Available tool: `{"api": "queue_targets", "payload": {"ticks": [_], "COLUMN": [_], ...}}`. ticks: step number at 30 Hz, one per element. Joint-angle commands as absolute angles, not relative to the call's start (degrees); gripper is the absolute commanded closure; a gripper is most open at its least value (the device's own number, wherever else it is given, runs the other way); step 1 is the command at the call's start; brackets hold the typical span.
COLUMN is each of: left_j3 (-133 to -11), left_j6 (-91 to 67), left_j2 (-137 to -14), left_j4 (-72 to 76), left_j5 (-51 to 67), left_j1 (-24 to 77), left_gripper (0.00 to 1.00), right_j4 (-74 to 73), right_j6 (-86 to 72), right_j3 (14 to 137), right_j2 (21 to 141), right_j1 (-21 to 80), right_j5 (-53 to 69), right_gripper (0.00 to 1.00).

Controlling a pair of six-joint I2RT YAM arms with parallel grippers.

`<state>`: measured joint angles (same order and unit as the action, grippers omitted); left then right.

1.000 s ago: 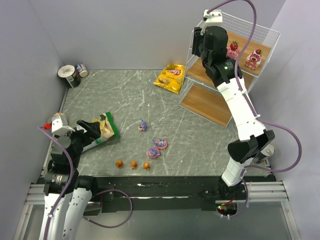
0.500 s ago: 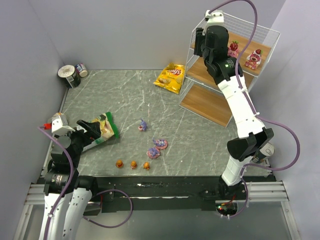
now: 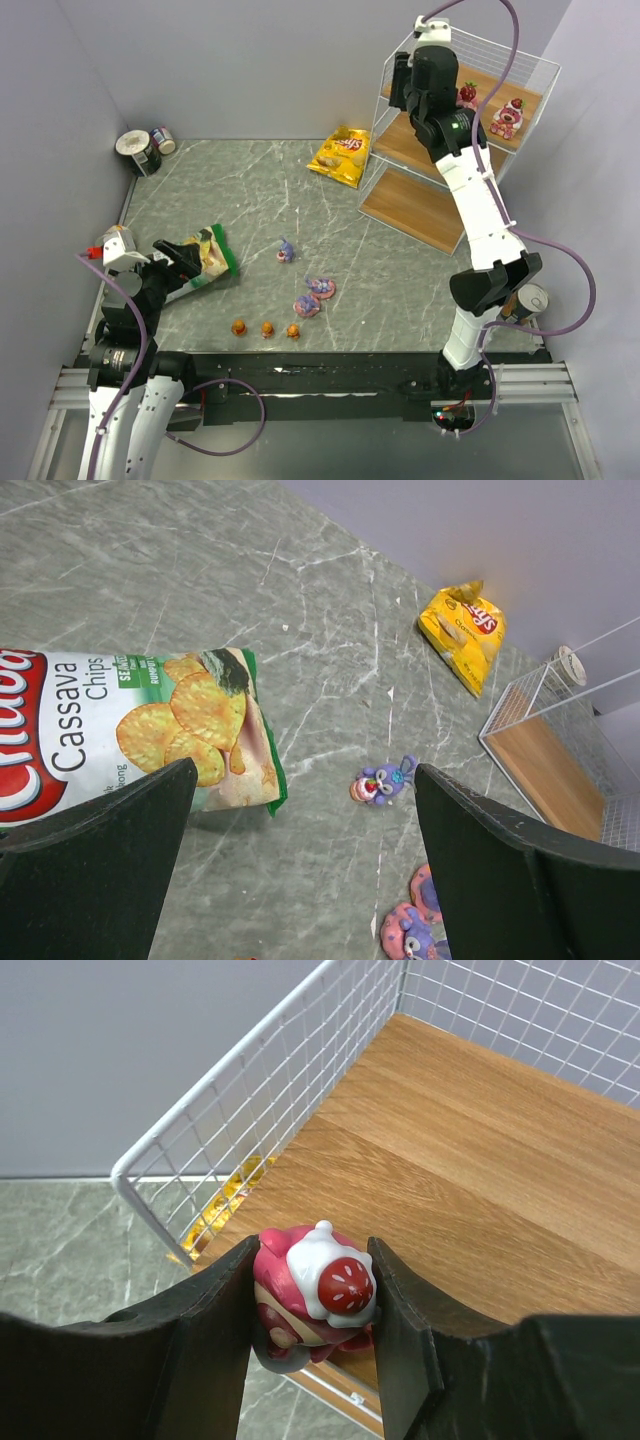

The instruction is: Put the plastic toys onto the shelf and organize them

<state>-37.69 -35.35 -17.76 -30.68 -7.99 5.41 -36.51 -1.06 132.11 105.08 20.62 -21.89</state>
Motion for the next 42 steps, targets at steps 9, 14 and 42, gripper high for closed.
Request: {"api": "queue_targets", "payload": {"ticks": [9, 14, 42], "left_j3": [-37.9, -37.9, -37.9], "left_j6": [-35.3, -35.5, -35.6], "left_j2": [-17.4, -17.2, -17.1], "left_j4": [-29.2, -29.3, -29.4], "left_j5": [-9.0, -9.1, -9.4], "left_j1": [5.3, 5.3, 5.3], "left_gripper": [0.04, 0.04, 0.04], "right_j4": [-39.9, -40.8, -52.6], "right_j6": [-5.2, -5.7, -11.2], "right_j3": [135.5, 136.2, 143.1], "right_j2": [105.3, 105.9, 108.0], "right_j1": [17.1, 17.0, 15.4], "right_j5": [-18.7, -18.3, -10.2], "right_gripper": [0.67, 0.60, 0.46]}}
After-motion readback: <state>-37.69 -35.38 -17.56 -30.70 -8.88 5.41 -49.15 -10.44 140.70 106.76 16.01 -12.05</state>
